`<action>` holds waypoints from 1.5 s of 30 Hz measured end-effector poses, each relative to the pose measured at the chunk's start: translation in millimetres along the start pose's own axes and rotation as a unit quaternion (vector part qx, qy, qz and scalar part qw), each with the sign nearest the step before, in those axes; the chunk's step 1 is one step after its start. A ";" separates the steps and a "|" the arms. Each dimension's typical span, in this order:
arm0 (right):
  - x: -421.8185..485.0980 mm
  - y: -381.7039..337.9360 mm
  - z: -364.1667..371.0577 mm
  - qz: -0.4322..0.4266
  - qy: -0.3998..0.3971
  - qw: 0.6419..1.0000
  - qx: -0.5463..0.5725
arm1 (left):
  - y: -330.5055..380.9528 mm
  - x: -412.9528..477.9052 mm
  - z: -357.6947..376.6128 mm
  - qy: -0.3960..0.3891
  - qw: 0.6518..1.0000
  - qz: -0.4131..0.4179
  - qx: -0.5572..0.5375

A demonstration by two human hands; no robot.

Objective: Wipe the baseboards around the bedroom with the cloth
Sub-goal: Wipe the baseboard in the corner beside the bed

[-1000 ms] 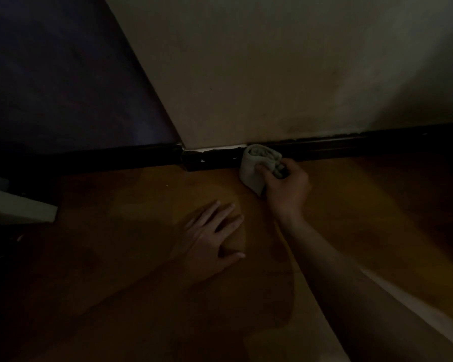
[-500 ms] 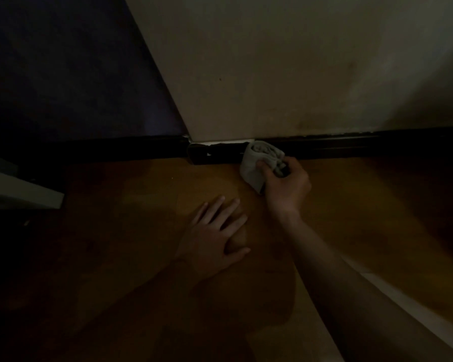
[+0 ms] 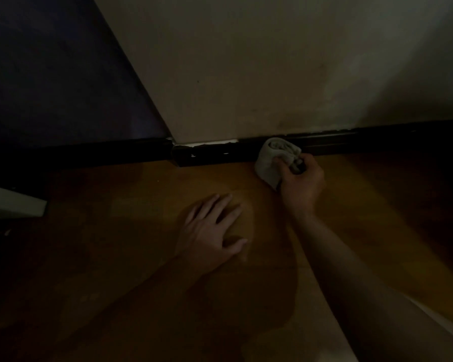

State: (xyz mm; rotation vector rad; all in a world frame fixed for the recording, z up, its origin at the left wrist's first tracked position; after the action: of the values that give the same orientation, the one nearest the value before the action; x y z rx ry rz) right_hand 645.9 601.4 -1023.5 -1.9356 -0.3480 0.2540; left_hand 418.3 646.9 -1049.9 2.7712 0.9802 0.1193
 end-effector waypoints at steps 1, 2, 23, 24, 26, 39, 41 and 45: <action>6.6 5.7 -9.1 0.008 0.016 1.000 0.003 | 1.5 2.6 1.2 -0.011 1.000 0.002 -0.006; 12.5 11.3 -16.2 0.017 0.029 0.999 0.003 | 2.6 4.8 2.8 -0.020 1.000 0.004 -0.014; -3.4 -3.5 0.4 -0.007 0.018 1.000 0.012 | 14.0 0.0 10.8 0.053 0.998 -0.020 -0.027; -4.4 -5.1 4.3 -0.003 0.007 1.000 0.016 | 14.1 -0.4 11.4 0.065 0.997 -0.021 -0.028; -5.2 -5.8 7.9 -0.001 -0.003 1.000 0.025 | 14.4 -1.2 11.8 0.077 0.996 -0.021 -0.031; 17.2 14.7 -23.4 0.050 0.060 0.994 0.079 | 13.9 2.7 13.2 0.062 0.998 -0.018 -0.023; 8.6 5.4 -10.2 0.035 0.035 0.996 0.070 | 13.8 2.6 14.1 0.063 0.998 -0.019 -0.021; 5.8 2.4 3.1 0.023 -0.012 0.998 0.054 | 14.3 5.2 12.9 0.050 0.998 -0.020 -0.021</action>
State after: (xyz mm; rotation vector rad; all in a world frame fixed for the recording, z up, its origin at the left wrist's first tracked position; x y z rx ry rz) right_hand 650.6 605.3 -1027.0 -1.8371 -0.2996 0.3204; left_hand 433.0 637.2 -1059.5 2.7293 1.0429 0.2726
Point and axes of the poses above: each hand's wrist, its own x-axis towards the middle knuckle, its own z-axis out of the palm, y = z × x, the point moved 8 cm from there along x, towards the middle knuckle, and after that the axes turned 7 degrees about y, right-handed, at the moved point
